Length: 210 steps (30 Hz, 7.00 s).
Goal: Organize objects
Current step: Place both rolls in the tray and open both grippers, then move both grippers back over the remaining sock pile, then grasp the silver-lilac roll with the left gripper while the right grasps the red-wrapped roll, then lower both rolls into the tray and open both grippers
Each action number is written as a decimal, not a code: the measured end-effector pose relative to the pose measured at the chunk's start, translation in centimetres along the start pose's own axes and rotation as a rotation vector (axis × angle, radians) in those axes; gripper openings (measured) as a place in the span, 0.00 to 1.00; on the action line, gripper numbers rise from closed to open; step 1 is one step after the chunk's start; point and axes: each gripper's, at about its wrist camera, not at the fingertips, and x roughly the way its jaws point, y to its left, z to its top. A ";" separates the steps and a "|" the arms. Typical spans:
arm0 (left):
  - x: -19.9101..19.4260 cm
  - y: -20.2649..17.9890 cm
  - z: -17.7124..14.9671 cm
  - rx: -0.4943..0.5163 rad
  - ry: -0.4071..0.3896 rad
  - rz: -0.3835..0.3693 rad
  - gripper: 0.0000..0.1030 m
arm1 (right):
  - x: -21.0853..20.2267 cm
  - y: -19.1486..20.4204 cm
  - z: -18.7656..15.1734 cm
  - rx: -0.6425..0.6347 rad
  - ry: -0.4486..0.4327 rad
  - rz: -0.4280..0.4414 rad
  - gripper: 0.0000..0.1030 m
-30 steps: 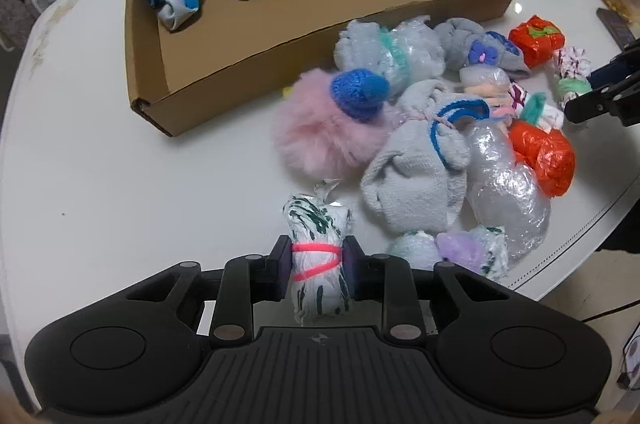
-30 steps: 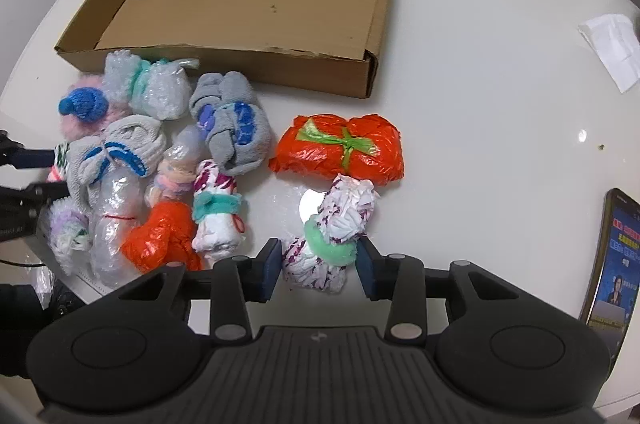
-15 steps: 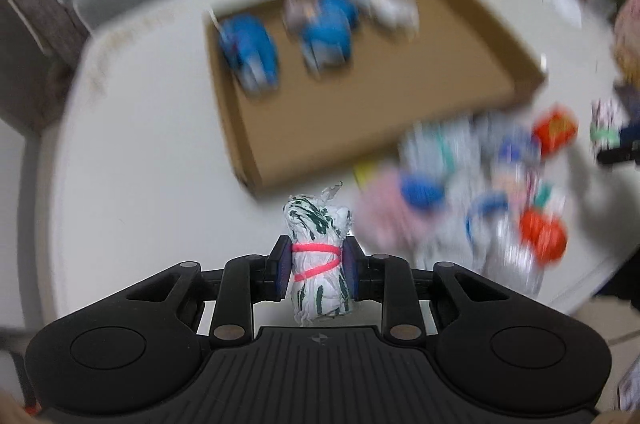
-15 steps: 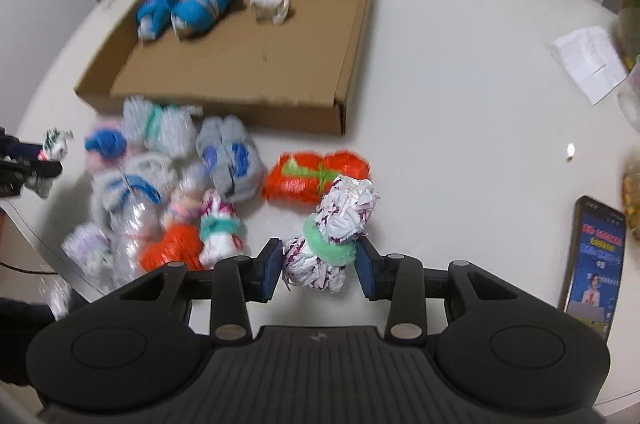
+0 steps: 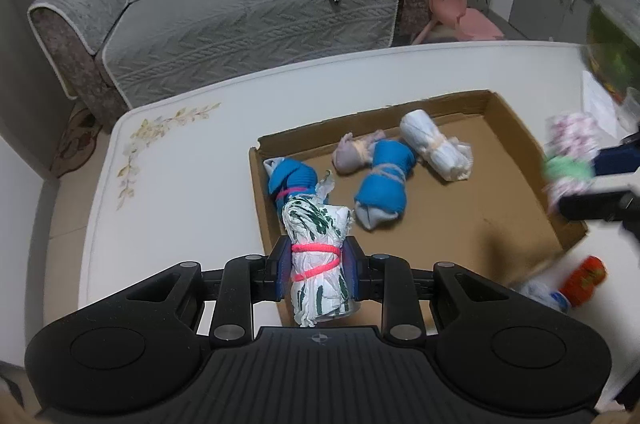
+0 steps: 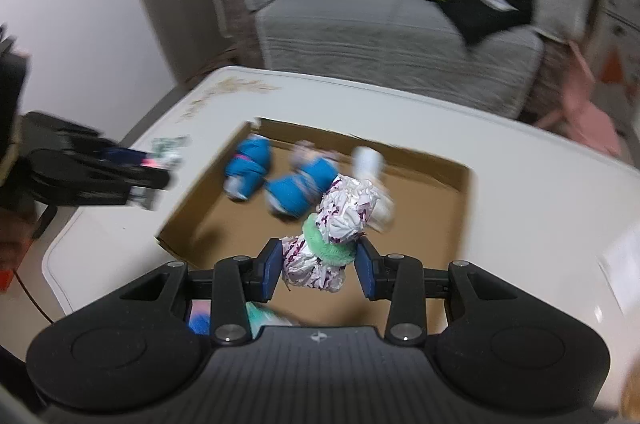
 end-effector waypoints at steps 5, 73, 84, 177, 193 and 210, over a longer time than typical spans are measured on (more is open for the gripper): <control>3.6 -0.6 0.0 0.020 0.044 -0.005 0.32 | 4.4 1.8 -0.1 -0.082 0.065 0.064 0.35; 2.0 -0.1 -2.5 0.052 -0.041 0.035 0.72 | 5.9 2.8 -0.7 -0.154 0.142 0.033 0.51; -6.6 0.6 -4.2 -0.023 -0.113 0.022 0.77 | -2.1 2.0 -1.7 -0.113 0.025 0.021 0.54; -9.8 -4.6 -11.0 -0.142 -0.126 -0.056 0.58 | -6.6 -6.4 -7.2 0.340 -0.011 -0.180 0.44; -2.6 -0.1 -0.8 -0.060 -0.091 -0.077 0.58 | -1.5 -0.4 1.4 0.122 -0.031 0.021 0.44; 5.8 -1.8 -4.3 0.120 0.097 -0.081 0.59 | 8.0 2.5 -1.4 0.030 0.247 0.048 0.44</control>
